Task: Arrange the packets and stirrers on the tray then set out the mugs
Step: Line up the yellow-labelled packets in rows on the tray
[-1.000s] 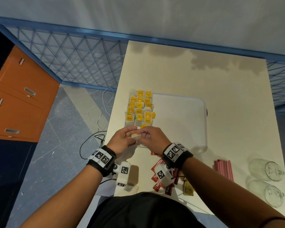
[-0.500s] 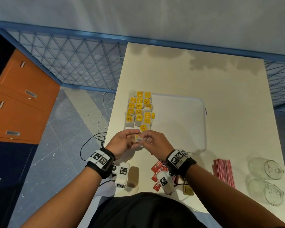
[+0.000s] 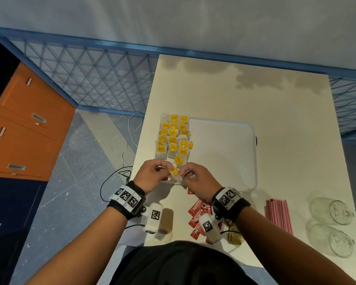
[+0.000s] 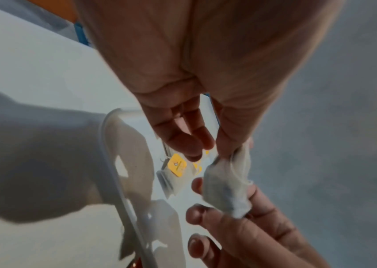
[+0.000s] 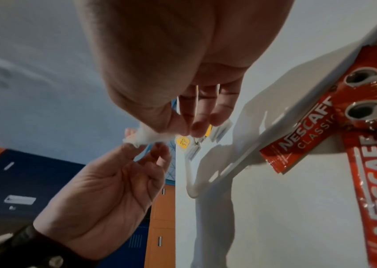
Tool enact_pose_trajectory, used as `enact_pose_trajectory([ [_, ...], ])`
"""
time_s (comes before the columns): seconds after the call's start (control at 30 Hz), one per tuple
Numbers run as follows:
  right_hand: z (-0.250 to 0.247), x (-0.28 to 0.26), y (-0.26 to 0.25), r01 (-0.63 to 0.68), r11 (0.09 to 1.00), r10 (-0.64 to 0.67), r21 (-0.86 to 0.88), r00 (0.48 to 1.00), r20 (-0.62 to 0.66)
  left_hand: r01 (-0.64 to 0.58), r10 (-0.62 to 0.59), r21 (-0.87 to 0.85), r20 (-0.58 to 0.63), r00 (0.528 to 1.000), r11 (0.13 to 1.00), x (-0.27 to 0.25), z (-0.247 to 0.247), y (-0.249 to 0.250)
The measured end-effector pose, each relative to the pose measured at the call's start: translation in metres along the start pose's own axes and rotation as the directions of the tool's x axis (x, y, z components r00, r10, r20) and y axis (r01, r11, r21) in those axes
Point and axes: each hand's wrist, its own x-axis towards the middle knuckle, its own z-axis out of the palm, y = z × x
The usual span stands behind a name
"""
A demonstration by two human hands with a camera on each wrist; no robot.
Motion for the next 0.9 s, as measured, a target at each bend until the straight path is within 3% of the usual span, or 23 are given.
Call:
enact_pose_trajectory([
  [0.2,-0.002,0.006,-0.004,-0.038,0.973,0.031,0.228,0.999,0.03,-0.123,0.106,0.169,0.106,0.989,0.978,-0.002,-0.005,0.006],
  [0.33,0.001,0.007,-0.005,-0.087,0.981,0.072,0.172,0.993,0.095,-0.149,0.124,0.227,0.12,0.985,0.963,-0.001,-0.005,0.007],
  [0.43,0.003,0.007,-0.005,-0.04,0.996,0.029,0.085,0.991,0.133,-0.131,0.104,0.218,0.134,0.986,0.967,0.002,-0.008,0.004],
  [0.67,0.006,0.024,0.007,-0.079,0.997,0.079,0.003,0.993,-0.092,0.039,-0.044,0.168,0.024,0.999,0.985,0.007,-0.007,-0.001],
  [0.9,0.007,0.04,0.002,-0.06,0.997,0.053,-0.045,0.989,-0.14,-0.055,0.077,0.42,-0.036,0.996,0.906,0.032,-0.009,-0.002],
])
